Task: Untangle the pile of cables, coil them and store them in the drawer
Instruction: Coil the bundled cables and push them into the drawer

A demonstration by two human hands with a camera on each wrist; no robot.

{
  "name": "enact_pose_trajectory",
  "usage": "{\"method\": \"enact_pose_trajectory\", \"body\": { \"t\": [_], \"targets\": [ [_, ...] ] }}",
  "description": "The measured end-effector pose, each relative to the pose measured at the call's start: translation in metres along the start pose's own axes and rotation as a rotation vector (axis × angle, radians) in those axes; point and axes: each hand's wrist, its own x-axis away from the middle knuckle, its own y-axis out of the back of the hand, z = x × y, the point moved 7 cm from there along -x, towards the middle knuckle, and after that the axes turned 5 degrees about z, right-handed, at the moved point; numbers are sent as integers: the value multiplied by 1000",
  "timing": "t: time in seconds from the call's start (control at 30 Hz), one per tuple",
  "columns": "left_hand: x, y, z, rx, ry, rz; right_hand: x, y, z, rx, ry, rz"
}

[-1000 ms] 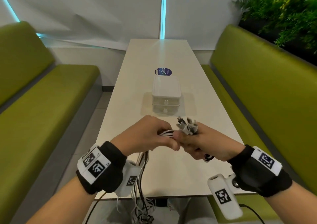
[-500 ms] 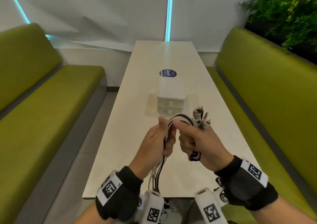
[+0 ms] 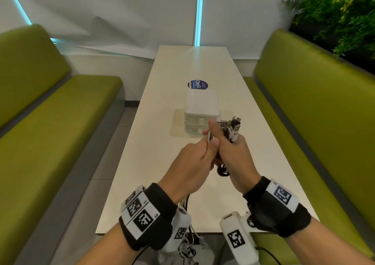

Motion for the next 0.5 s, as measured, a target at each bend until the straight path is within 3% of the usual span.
{"method": "enact_pose_trajectory", "body": {
  "t": [0.13,0.27,0.37,0.5],
  "targets": [
    [-2,-7,-2,-39,-26,124,3,-2,-9,-92,-83,92],
    [1,-9,-8,-238,-62,261,4,-6,-12,-110,-129,190],
    [3,-10,-10,-372,-103,284,3,-6,-9,-89,-85,140],
    [5,-13,-6,-451,-133,203,2,-3,-3,-93,-37,22]
  ]
}}
